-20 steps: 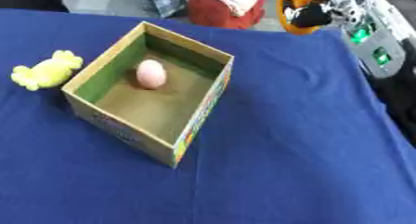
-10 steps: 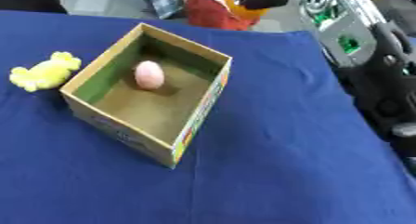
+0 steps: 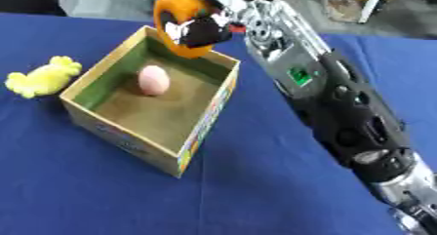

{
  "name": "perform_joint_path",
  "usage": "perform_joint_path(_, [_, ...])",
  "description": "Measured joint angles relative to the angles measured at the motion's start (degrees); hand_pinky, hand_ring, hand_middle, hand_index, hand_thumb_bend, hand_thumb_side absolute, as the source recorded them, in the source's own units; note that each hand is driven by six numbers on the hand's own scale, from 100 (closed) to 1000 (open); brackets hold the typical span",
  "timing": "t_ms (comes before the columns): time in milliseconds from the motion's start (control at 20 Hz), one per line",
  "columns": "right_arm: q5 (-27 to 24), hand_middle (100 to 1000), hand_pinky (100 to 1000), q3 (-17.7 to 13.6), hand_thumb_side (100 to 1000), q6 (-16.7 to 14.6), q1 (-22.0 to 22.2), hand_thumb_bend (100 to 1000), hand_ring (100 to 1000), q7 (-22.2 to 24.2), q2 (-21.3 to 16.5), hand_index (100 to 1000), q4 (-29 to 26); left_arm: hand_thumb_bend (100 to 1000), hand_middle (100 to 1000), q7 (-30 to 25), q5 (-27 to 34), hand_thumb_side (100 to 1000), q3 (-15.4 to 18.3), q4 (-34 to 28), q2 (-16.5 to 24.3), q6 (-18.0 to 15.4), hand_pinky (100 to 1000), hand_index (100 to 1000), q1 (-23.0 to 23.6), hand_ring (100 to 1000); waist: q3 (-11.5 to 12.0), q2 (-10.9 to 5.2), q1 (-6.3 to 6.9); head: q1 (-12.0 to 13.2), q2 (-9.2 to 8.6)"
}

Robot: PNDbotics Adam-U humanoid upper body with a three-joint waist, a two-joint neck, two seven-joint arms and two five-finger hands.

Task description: Pick up objects on the table and place them in the box.

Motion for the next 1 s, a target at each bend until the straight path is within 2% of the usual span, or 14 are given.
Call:
perform_joint_path(400, [2.7,352,431,2.6,335,-1.8,3.3,100,485,1.0,4.3,472,4.7,100,525,0.3,0.3,652,0.0,0.0,0.0,-0.2,334,785,-0.1,615,-0.1,0.00,0.00,-0.1,-0.01])
perform_joint_path(500, [3.4,397,455,2.8,394,-2.4,3.6,100,514,1.2,4.5,524,6.0,100,525,0.3,0.3,652,0.0,0.0,0.0,-0.1,334,784,-0.1,615,-0.1,0.00,-0.01,-0.1,-0.01])
perform_joint_path(550, [3.7,460,486,3.0,462,-2.7,3.7,100,555,1.4,4.6,614,6.5,100,525,0.3,0.3,651,0.0,0.0,0.0,-0.1,334,784,-0.1,615,-0.1,0.00,-0.01,-0.1,-0.02])
perform_joint_path(600, [4.0,473,493,3.0,474,-3.1,3.7,100,564,1.8,4.6,634,7.0,100,525,0.3,0.3,651,0.0,0.0,0.0,-0.1,334,784,-0.1,615,-0.1,0.00,-0.01,-0.1,-0.02])
perform_joint_path(650, [4.4,521,516,3.0,526,-3.5,3.7,100,603,2.2,4.6,700,7.4,100,525,0.3,0.3,651,0.0,0.0,0.0,-0.1,334,784,-0.1,615,-0.1,0.00,-0.01,-0.1,-0.02])
perform_joint_path(800, [5.6,601,551,3.1,608,-4.7,3.7,100,673,4.3,4.6,782,8.2,100,525,0.3,0.3,651,0.0,0.0,0.0,-0.1,334,784,-0.1,615,-0.1,0.00,-0.01,-0.1,-0.02])
perform_joint_path(850, [6.0,655,575,3.1,677,-5.1,3.7,100,723,5.2,4.6,824,8.5,100,525,0.3,0.3,653,0.0,0.0,0.0,-0.1,334,785,-0.1,615,-0.1,0.00,-0.01,-0.1,-0.02])
perform_joint_path(900, [6.4,686,589,3.1,714,-5.5,3.7,153,747,6.0,4.6,845,8.9,100,525,0.3,0.3,653,0.0,0.0,0.0,-0.1,334,785,-0.1,615,-0.1,0.00,-0.01,-0.1,-0.02])
perform_joint_path(950, [6.8,731,610,3.0,775,-5.8,3.7,341,782,6.9,4.6,875,9.2,100,525,0.2,0.3,655,0.0,0.0,0.0,0.0,334,786,-0.1,615,-0.1,0.00,-0.01,-0.1,-0.02])
perform_joint_path(1000, [7.1,748,618,2.9,793,-6.0,3.6,415,795,7.6,4.5,886,9.4,100,525,0.1,0.3,655,0.0,0.0,0.0,0.1,334,786,-0.1,615,-0.1,0.00,-0.01,-0.1,-0.02])
